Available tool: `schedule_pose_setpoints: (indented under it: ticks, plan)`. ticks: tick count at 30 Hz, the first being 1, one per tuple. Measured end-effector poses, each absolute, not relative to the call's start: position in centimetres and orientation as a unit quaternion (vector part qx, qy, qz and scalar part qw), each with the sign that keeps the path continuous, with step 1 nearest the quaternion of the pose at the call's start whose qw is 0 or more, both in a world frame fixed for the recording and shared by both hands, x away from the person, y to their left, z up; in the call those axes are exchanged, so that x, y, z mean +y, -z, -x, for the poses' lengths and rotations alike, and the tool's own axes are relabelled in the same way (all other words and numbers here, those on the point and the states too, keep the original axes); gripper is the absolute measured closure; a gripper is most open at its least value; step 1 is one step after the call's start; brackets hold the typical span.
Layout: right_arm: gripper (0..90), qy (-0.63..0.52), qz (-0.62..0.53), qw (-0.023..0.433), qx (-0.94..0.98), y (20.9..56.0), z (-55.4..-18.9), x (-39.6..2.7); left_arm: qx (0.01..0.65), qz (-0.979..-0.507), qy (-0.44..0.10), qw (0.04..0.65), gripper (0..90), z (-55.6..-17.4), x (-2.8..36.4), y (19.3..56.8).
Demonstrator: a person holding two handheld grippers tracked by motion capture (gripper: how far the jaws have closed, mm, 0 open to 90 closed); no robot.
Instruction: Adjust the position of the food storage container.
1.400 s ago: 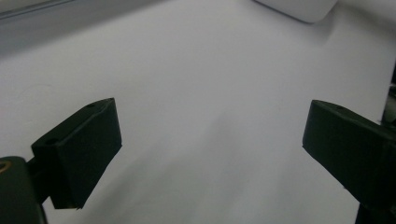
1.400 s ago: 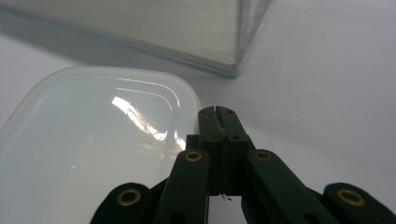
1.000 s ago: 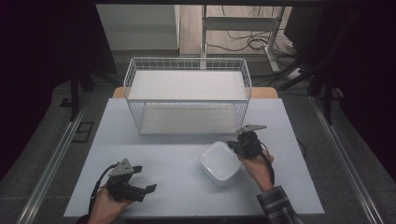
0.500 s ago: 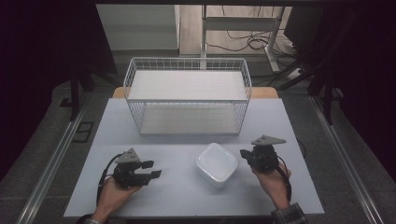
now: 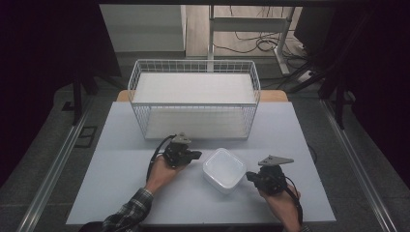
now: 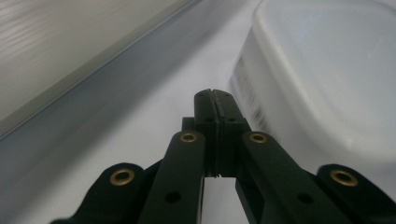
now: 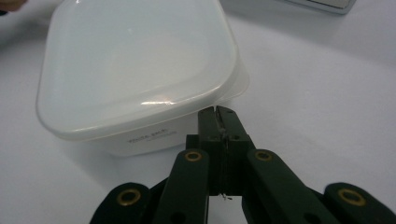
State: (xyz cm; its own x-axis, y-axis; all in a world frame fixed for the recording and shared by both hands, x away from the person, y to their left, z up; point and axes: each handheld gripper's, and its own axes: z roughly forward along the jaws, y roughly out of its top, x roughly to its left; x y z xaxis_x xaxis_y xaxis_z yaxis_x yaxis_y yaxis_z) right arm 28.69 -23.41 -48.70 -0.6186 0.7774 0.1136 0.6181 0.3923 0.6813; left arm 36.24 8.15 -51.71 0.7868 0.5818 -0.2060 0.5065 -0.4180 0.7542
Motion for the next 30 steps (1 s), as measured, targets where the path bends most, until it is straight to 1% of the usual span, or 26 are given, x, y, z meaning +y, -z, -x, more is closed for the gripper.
schedule_pose_setpoints:
  ticks: [4,6,7,9,19,27,30]
  plan:
    - [89.1,-0.359,-0.426,0.11,0.823,48.8,-29.3,-23.5,0.313,-0.849,-0.049,0.422,90.0,-35.9,6.8,51.6]
    - [89.1,-0.361,-0.428,0.109,0.821,48.9,-29.7,-23.3,0.31,-0.856,-0.06,0.409,90.0,-35.6,6.8,51.5]
    - [89.1,-0.362,-0.428,0.108,0.821,48.9,-30.0,-23.1,0.312,-0.854,-0.055,0.412,90.0,-35.4,6.8,51.5]
    - [89.2,-0.362,-0.425,0.108,0.823,49.0,-30.4,-22.6,0.318,-0.857,-0.063,0.399,90.0,-35.1,7.3,51.4]
    - [89.3,-0.374,-0.399,0.09,0.833,49.9,-32.2,-20.1,0.354,-0.845,-0.049,0.397,90.0,-33.8,10.4,51.5]
    - [89.3,-0.381,-0.379,0.075,0.84,50.2,-32.6,-18.4,0.37,-0.843,-0.052,0.387,90.0,-31.5,12.4,51.2]
    - [89.3,-0.382,-0.369,0.069,0.845,50.2,-32.3,-17.6,0.372,-0.845,-0.063,0.38,90.0,-30.5,13.1,51.0]
